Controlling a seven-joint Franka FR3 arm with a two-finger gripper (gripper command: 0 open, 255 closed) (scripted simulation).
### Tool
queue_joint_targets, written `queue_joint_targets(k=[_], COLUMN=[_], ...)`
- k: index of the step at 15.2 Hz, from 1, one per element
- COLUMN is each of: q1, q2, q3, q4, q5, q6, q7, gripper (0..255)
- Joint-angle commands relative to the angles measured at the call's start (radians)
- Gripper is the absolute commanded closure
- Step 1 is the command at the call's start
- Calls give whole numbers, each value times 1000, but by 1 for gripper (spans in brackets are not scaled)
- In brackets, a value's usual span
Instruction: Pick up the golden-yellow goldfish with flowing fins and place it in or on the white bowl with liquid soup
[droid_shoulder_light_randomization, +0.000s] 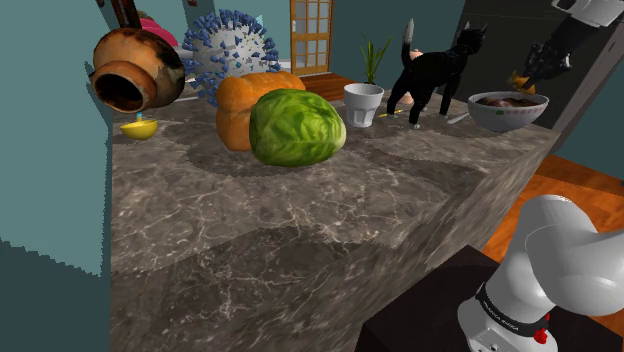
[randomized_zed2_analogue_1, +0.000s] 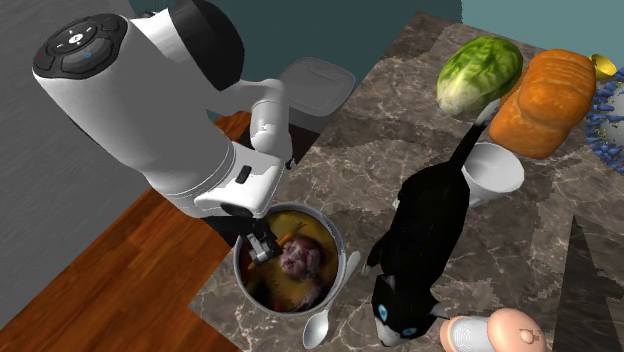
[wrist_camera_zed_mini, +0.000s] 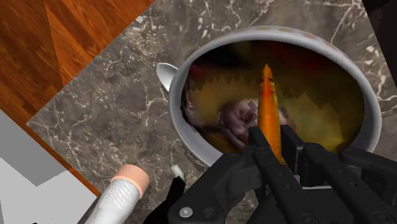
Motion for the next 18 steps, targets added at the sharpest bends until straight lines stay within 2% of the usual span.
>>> queue_joint_targets(k=[1, 3, 10, 11, 16, 18], q1=[-8, -16, -16, -16, -16, -9], q2=[-14, -28, -28, -28, -28, -3], q3=[-6, -11, -11, -11, -11, 10], q4=[-32, -62, -62, -62, -62, 13], q5=[-9, -17, -17, -17, -17, 3], q6=[19, 37, 37, 37, 37, -19], q7=[3, 6, 6, 6, 6, -8], gripper=[255, 255, 255, 0, 0, 0])
